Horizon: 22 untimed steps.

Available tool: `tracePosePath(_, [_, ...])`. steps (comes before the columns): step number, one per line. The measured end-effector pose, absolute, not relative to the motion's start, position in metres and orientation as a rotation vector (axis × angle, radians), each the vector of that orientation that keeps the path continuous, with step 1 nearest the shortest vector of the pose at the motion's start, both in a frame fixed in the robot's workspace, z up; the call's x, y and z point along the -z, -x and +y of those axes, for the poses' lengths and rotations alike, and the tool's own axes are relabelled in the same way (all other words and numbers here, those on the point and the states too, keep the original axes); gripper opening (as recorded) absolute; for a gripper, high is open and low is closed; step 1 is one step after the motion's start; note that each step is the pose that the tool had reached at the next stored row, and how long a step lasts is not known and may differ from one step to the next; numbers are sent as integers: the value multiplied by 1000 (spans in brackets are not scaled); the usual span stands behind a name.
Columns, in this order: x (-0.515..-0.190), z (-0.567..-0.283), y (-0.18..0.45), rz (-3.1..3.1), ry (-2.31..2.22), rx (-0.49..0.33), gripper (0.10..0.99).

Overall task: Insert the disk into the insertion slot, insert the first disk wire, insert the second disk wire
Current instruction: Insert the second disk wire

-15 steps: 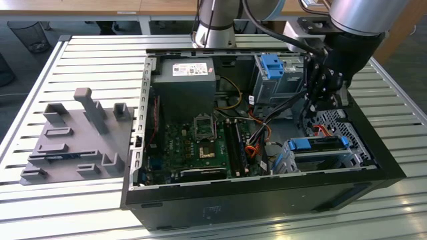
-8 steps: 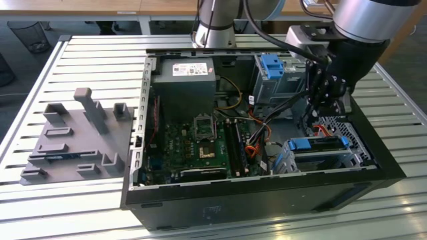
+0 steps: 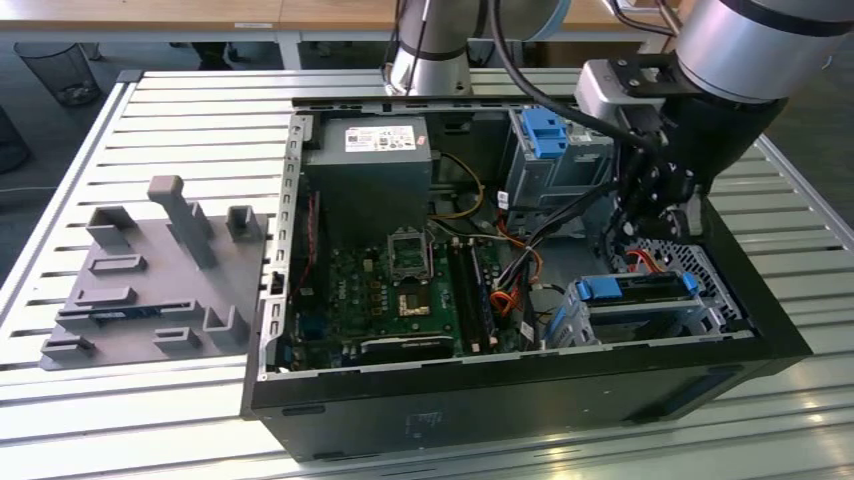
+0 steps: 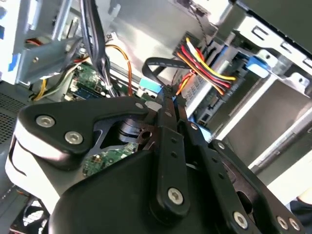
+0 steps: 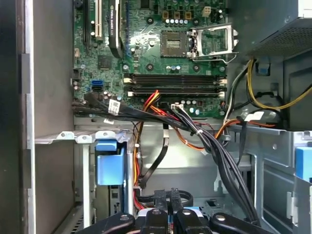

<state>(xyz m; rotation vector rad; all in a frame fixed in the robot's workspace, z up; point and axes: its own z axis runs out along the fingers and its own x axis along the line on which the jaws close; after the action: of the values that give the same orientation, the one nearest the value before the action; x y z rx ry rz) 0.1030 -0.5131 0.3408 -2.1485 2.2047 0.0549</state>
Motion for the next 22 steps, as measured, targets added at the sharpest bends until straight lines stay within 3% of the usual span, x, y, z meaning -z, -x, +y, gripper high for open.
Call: tracePosePath(22, [-338,-544,-103,2200,2144,-63,145])
